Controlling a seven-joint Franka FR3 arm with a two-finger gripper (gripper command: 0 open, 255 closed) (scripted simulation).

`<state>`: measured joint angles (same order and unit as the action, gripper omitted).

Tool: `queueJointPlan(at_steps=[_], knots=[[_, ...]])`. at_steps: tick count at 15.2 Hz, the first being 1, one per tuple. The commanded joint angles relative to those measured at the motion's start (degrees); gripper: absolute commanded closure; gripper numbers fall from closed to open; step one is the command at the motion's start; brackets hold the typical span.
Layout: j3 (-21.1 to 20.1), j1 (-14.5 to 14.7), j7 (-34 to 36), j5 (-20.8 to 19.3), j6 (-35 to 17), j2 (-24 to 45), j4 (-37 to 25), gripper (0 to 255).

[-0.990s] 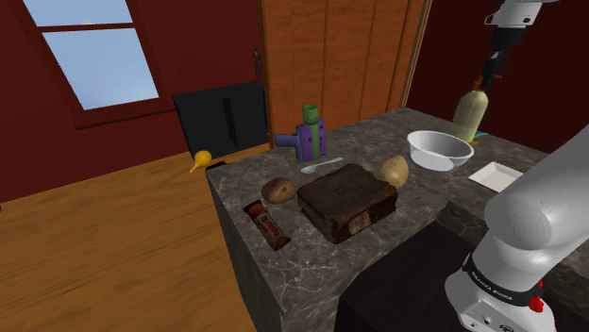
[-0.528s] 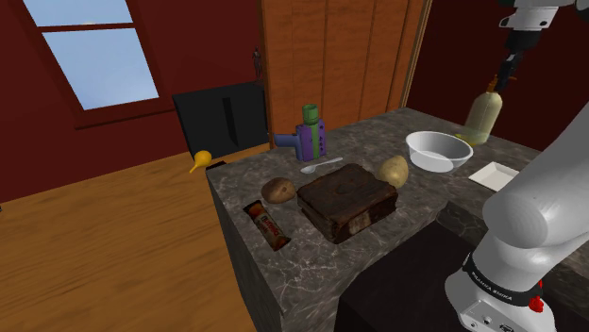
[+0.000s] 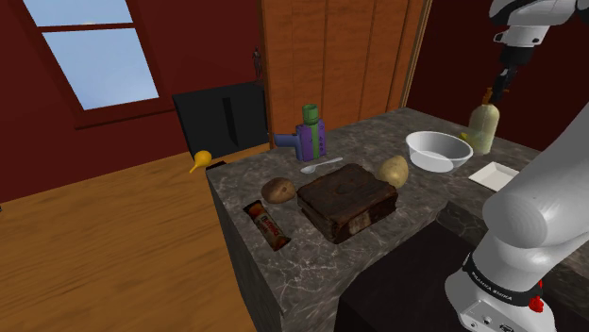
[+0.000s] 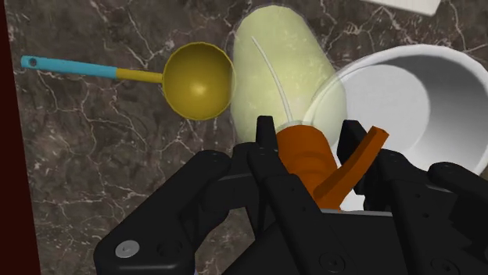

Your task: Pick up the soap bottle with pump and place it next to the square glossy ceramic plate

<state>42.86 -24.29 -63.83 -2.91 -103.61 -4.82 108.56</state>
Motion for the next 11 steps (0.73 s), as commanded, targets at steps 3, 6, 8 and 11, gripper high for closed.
queueJointPlan(at_steps=[3,6,8,11], knots=[[0.20,-0.05,-0.27,0.42,-3.09,0.67,2.53,255],[0.24,-0.07,-0.33,0.49,-3.75,0.79,3.10,255],[0.24,-0.07,-0.33,0.50,-3.75,0.80,3.10,255],[0.24,-0.07,-0.33,0.50,-3.75,0.80,3.10,255]])
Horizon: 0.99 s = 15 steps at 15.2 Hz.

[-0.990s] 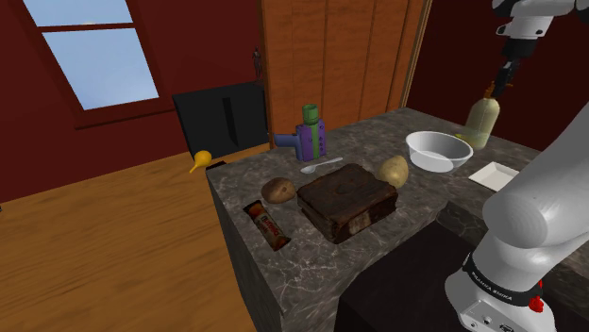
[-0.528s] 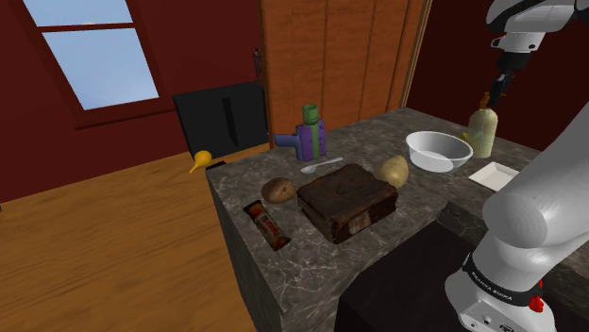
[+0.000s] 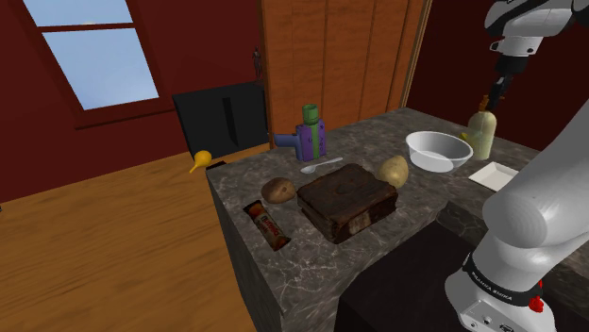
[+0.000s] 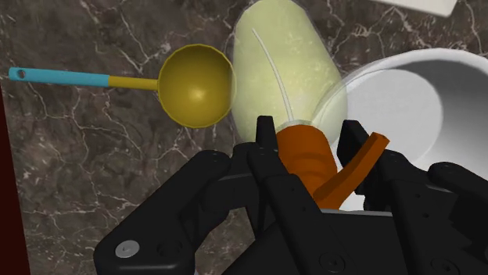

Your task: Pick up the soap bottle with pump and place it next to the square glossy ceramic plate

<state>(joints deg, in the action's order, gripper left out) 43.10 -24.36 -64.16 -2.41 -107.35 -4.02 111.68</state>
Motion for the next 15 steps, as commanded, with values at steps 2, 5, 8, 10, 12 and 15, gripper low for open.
queueJointPlan(at_steps=[2,5,8,10,12,15], knots=[[0.00,0.00,0.00,0.00,-0.01,-0.01,-0.01,0],[0.00,0.00,0.00,0.00,-0.01,-0.01,-0.01,0],[-0.17,0.08,0.16,-0.20,3.81,-0.38,-3.56,0],[-0.23,0.14,0.12,-0.14,7.25,-0.35,-7.02,0],[-0.23,0.15,0.12,-0.15,7.25,-0.36,-7.01,0],[-0.23,0.15,0.12,-0.14,7.25,-0.35,-7.02,0]])
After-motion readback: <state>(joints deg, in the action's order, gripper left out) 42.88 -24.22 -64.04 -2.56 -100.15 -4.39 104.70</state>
